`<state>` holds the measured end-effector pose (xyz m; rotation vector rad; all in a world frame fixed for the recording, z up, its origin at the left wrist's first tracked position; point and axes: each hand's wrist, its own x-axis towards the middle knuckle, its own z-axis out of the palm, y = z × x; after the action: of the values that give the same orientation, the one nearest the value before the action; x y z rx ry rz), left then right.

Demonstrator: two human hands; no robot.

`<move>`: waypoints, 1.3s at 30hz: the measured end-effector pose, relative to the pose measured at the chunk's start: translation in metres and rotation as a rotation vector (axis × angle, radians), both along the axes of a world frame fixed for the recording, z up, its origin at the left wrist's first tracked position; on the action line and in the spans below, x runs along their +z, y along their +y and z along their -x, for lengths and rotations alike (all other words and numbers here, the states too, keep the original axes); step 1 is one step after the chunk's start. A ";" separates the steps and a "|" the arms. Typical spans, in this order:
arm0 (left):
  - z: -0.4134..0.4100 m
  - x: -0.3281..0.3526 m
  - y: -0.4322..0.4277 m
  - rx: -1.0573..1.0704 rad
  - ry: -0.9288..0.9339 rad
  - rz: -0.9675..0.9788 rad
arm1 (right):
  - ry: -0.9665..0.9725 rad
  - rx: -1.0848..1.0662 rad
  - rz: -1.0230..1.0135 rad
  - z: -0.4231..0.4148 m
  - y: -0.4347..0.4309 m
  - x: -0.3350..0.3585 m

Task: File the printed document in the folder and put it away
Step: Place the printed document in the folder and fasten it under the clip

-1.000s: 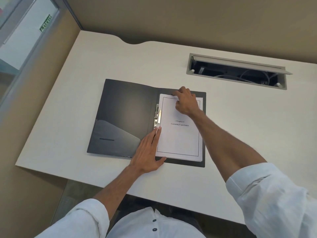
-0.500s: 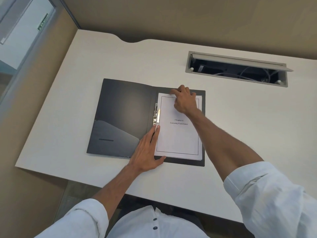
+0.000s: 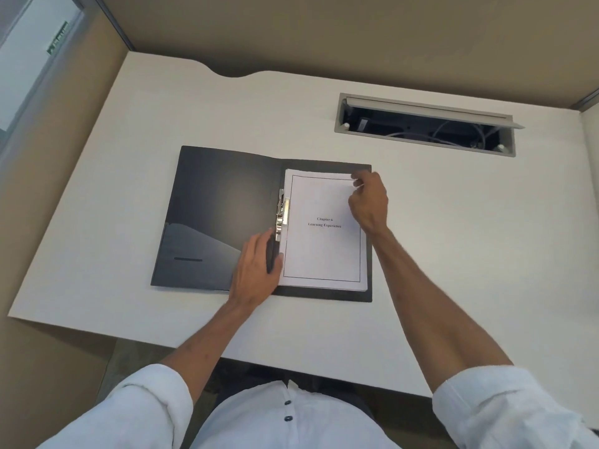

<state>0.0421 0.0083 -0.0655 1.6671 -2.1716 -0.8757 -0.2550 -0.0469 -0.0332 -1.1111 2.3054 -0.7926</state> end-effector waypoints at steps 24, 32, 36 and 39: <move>0.035 0.012 0.030 0.296 -0.019 -0.073 | -0.201 -0.133 -0.284 -0.024 0.172 0.000; 0.037 0.015 0.033 0.290 -0.031 -0.080 | -0.218 -0.133 -0.298 -0.024 0.170 0.007; 0.038 0.016 0.036 0.297 -0.030 -0.097 | -0.223 -0.131 -0.314 -0.025 0.168 0.009; 0.039 0.018 0.037 0.301 -0.028 -0.109 | -0.240 -0.134 -0.323 -0.025 0.166 0.010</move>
<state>0.0035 0.0450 -0.0474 2.0017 -1.8492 -0.9001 -0.2302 0.1189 -0.0237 -0.6871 2.2188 -0.5409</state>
